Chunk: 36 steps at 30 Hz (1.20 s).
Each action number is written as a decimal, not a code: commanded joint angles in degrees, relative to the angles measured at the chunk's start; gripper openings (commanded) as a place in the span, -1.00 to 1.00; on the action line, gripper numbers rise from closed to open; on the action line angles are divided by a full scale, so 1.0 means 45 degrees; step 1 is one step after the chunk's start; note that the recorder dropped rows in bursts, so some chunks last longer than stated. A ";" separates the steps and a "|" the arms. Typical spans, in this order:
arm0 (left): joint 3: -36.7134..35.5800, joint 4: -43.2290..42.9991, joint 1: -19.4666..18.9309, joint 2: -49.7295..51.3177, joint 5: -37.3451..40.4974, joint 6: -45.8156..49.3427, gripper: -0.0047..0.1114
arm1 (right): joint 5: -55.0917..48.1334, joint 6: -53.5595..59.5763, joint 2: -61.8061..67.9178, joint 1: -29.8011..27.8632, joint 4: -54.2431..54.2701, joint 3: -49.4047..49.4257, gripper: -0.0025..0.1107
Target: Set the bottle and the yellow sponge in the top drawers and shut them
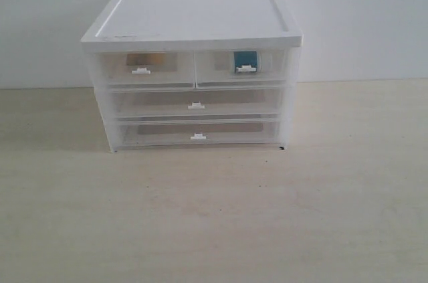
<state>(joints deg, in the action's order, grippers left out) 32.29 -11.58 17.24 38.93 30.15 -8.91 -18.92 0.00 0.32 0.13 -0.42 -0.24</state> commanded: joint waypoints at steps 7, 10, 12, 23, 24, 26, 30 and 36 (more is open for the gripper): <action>-0.2119 -0.0284 -0.0004 -0.1143 -0.3091 0.0253 -0.84 | 0.0103 0.0000 -0.0072 -0.0029 -0.0013 0.0054 -0.96; -0.2897 -0.0233 -0.0004 -0.1589 -0.3652 0.0525 -0.84 | 0.0103 0.0000 -0.0072 -0.0029 -0.0013 0.0054 -0.96; -0.3403 0.0053 -0.0027 -0.1873 -0.3818 0.0836 -0.84 | 0.0103 0.0000 -0.0072 -0.0029 -0.0013 0.0054 -0.96; -0.4810 0.1058 -0.1089 -0.4144 -0.3847 0.1891 -0.84 | 0.0103 0.0094 -0.0072 -0.0029 -0.0013 0.0054 -0.96; -0.4927 0.1087 -0.1201 -0.4377 -0.3847 0.1891 -0.84 | 0.0103 0.0094 -0.0072 -0.0029 -0.0013 0.0054 -0.96; -0.5128 0.1191 -0.1471 -0.4763 -0.3847 0.1891 -0.84 | 0.0103 0.0094 -0.0072 -0.0029 -0.0013 0.0054 -0.96; -0.5568 0.1455 -0.1975 -0.5561 -0.3766 0.1891 -0.84 | 0.0103 0.0094 -0.0072 -0.0029 -0.0013 0.0054 -0.96; -0.6199 0.2056 -0.2749 -0.6500 -0.3739 0.1891 -0.84 | 0.0103 0.0072 -0.0072 -0.0029 -0.0013 0.0054 -0.96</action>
<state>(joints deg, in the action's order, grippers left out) 5.63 -3.79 6.02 11.34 13.31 -0.53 -18.92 0.00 0.32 0.13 -0.42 -0.24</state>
